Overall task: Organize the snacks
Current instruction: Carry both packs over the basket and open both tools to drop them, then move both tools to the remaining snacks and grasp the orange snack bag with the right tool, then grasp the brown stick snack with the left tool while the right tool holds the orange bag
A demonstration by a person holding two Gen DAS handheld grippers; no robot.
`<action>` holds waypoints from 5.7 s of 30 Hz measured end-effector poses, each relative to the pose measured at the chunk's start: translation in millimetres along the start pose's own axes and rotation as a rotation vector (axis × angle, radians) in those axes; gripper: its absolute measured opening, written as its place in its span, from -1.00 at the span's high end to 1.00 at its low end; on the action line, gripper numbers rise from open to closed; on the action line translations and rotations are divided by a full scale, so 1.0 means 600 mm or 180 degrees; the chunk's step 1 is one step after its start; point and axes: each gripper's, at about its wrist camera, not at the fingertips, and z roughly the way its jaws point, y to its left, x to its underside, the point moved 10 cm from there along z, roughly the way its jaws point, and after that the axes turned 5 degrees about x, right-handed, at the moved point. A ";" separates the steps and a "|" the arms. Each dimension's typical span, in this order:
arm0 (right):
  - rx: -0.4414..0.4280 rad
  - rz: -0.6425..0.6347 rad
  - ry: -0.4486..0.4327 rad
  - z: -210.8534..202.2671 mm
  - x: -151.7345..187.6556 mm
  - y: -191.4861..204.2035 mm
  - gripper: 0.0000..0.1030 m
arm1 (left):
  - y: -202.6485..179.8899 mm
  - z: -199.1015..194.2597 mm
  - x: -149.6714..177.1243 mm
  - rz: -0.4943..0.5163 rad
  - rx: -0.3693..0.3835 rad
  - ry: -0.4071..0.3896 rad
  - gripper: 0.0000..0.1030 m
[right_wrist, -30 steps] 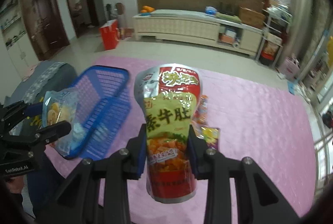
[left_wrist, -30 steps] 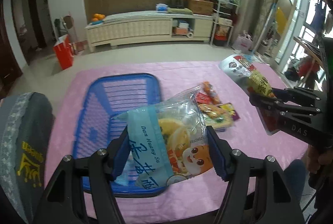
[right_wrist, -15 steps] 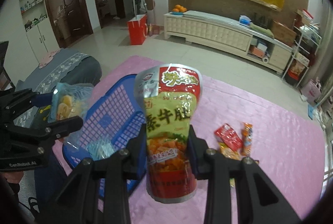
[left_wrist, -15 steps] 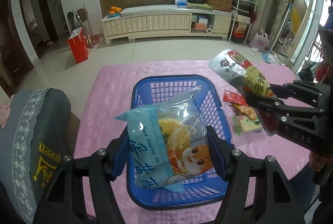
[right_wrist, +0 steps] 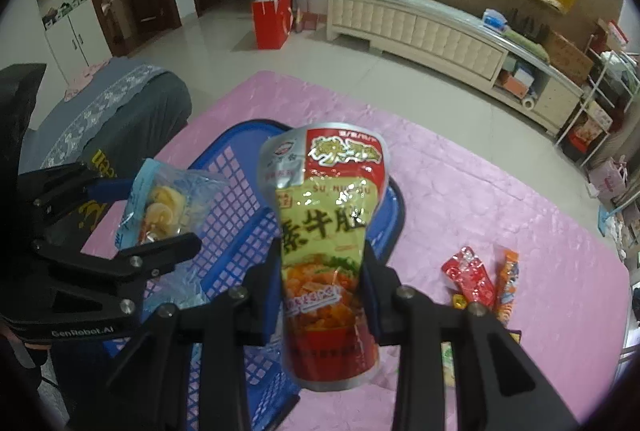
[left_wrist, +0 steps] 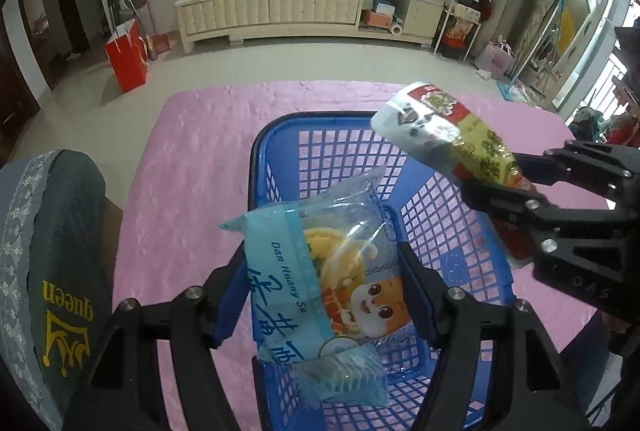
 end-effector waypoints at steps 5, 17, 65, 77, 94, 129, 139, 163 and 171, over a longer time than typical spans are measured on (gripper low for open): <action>-0.0005 -0.0070 0.0086 0.021 -0.004 0.012 0.24 | -0.003 0.001 -0.007 0.0099 -0.0004 -0.0014 -0.32; -0.0021 -0.0272 0.0087 0.035 -0.019 0.019 0.15 | 0.006 -0.011 -0.021 0.0087 0.0033 -0.0163 -0.52; 0.0341 0.0655 -0.0064 -0.143 0.182 -0.303 -0.61 | -0.377 0.011 -0.010 0.0624 0.0193 -0.0025 -0.52; 0.0041 0.0789 0.0404 -0.046 0.216 -0.351 -0.61 | -0.396 0.107 -0.018 0.0703 0.0012 0.0252 -0.52; -0.0396 0.0825 0.0937 0.108 0.202 -0.332 -0.61 | -0.371 0.233 -0.010 0.0880 -0.0192 0.0922 -0.52; -0.0428 0.0912 0.0463 0.032 0.264 -0.363 0.46 | -0.430 0.253 0.010 0.1638 0.0135 0.0955 -0.52; -0.0403 0.1035 0.0324 0.011 0.276 -0.367 0.46 | -0.470 0.284 0.029 0.2389 0.0178 0.1120 -0.52; -0.0469 0.1237 0.0431 0.012 0.326 -0.375 0.46 | -0.502 0.317 0.046 0.2610 0.0363 0.1297 0.47; -0.0373 0.1177 0.0313 -0.033 0.316 -0.360 0.46 | -0.501 0.274 0.021 0.2347 0.0240 0.1003 0.75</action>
